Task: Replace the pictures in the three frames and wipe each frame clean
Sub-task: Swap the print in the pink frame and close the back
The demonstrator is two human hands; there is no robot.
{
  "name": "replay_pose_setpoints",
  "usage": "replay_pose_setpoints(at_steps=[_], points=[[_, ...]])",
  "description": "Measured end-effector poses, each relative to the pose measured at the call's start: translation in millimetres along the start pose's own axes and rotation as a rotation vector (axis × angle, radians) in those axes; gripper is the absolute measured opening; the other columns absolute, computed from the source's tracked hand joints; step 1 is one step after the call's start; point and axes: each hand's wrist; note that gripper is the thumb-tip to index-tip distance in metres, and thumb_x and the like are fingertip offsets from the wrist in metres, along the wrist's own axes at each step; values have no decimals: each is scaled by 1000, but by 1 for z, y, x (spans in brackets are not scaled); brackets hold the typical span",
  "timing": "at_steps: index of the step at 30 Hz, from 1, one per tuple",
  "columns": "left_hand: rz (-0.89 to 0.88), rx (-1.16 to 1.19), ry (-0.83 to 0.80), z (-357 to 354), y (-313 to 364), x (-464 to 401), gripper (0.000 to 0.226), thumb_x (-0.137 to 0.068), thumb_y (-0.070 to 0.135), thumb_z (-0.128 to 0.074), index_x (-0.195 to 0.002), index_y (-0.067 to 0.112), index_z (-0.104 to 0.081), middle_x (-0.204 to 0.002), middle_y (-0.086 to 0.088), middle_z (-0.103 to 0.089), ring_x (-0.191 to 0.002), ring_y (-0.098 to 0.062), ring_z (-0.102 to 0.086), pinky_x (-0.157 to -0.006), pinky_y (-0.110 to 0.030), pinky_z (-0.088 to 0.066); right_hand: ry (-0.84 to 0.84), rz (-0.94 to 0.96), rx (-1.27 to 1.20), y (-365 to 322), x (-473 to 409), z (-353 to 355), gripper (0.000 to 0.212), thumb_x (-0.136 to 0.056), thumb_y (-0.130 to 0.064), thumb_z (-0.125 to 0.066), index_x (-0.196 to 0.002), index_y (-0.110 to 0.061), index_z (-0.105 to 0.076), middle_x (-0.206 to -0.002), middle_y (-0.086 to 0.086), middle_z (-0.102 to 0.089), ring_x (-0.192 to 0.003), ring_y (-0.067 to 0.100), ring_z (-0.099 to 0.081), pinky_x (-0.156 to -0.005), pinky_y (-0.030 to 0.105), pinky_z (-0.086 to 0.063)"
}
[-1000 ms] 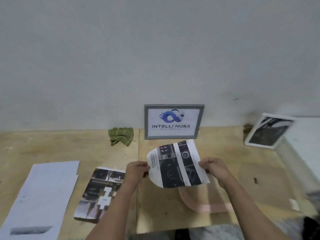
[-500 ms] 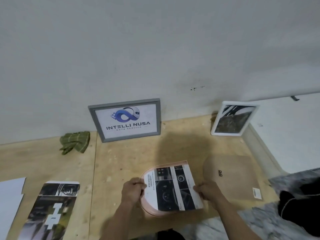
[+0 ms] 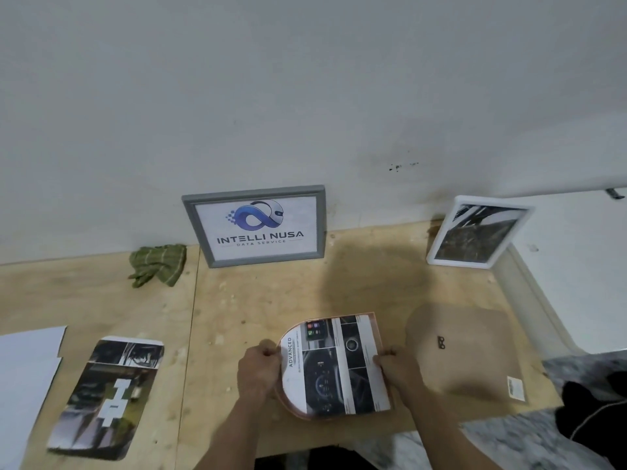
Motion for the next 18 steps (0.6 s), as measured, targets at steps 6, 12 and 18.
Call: replay_pose_setpoints(at_steps=[6, 12, 18], points=[[-81, -47, 52, 1, 23, 14, 33, -91, 14, -57, -62, 29, -56, -63, 11, -58, -65, -17, -58, -57, -24, -43, 108, 35, -8, -2, -5, 13, 9, -84, -7, -56, -87, -11, -63, -87, 7, -65, -78, 18, -57, -64, 30, -43], [-226, -34, -93, -47, 67, 18, 24, -93, 10, -55, -78, 20, -71, -80, 18, -59, -77, -12, -57, -70, -25, -41, 302, 12, 129, 23, -32, 83, 21, -87, -17, -58, -101, -9, -70, -108, 11, -69, -103, 37, -62, -90, 36, -48], [-232, -142, -446, -142, 115, 29, 11, -88, 14, -64, -77, 15, -63, -77, -8, -65, -76, -26, -61, -72, -36, -52, 423, -243, 317, 68, -41, 168, 48, -92, -32, -52, -133, -8, -46, -139, 23, -39, -127, 41, -38, -104, 48, -35]])
Point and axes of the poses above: each hand's wrist, its own x-axis away from the middle knuckle, its own z-axis out of the back of the hand, y = z × x
